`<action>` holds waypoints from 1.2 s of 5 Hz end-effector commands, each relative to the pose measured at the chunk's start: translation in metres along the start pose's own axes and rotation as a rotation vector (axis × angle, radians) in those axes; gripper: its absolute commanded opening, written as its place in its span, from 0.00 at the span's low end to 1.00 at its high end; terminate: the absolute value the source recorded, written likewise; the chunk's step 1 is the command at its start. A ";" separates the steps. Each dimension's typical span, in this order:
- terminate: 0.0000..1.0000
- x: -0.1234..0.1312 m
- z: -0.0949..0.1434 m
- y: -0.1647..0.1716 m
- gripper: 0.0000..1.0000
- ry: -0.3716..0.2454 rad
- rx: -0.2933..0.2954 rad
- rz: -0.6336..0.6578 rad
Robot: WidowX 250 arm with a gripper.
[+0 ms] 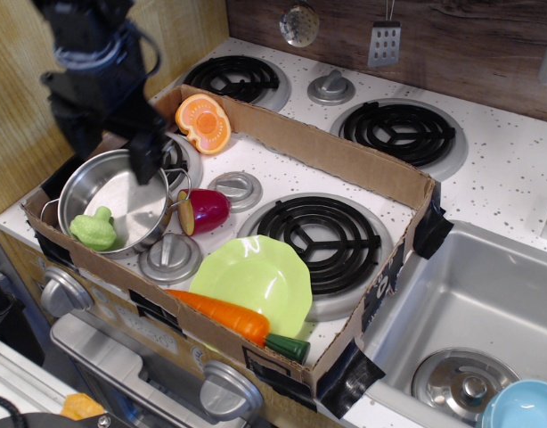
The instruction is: Take broccoli out of pan
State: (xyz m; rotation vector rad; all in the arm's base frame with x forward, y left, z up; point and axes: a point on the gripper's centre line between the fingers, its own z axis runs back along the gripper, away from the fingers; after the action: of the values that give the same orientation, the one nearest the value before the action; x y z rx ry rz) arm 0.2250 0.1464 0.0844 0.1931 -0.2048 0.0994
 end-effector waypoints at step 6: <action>0.00 -0.006 -0.051 0.019 1.00 -0.067 -0.049 -0.219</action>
State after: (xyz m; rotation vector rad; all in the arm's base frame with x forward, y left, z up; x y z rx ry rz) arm 0.2202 0.1704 0.0255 0.1392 -0.2325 -0.1178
